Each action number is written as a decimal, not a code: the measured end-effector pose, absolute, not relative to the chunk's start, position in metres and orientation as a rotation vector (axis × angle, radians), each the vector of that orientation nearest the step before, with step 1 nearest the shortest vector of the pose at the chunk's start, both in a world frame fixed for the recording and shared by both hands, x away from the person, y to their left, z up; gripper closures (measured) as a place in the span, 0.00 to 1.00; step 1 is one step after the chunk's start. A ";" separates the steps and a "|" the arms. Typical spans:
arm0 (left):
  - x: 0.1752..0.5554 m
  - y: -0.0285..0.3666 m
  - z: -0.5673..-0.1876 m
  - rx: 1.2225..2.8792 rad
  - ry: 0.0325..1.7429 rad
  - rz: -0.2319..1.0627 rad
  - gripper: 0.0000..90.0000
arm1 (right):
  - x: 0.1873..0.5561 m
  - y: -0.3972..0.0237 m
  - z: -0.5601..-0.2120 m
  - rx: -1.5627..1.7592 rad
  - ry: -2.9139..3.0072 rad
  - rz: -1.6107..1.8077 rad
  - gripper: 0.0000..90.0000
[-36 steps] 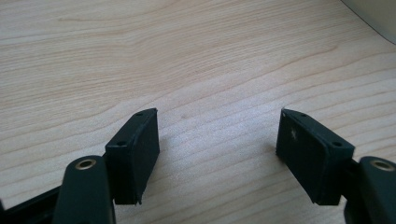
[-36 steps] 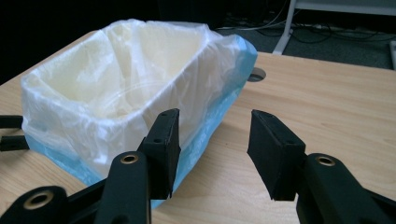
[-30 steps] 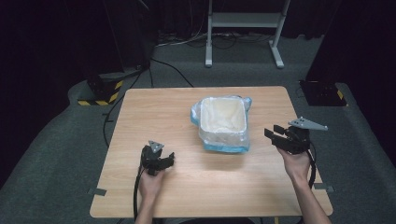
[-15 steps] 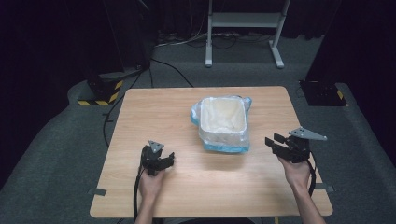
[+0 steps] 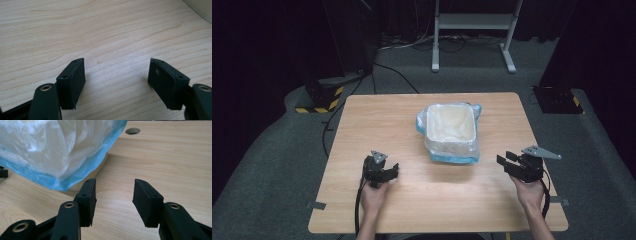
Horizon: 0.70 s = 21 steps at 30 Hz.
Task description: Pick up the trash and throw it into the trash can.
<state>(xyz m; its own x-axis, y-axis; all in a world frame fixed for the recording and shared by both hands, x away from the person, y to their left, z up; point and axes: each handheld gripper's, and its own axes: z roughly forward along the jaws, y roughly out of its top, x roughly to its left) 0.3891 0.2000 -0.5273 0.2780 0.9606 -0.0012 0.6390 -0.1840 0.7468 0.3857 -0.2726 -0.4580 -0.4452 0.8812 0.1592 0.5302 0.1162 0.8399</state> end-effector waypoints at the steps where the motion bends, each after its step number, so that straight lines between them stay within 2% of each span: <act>1: 0.389 0.200 -0.527 1.910 1.436 0.643 0.33 | 0.385 -0.273 -0.461 1.373 2.023 1.254 0.59; 21: 0.389 0.200 -0.527 1.909 1.437 0.643 0.33 | 0.385 -0.272 -0.500 1.425 2.046 1.124 0.59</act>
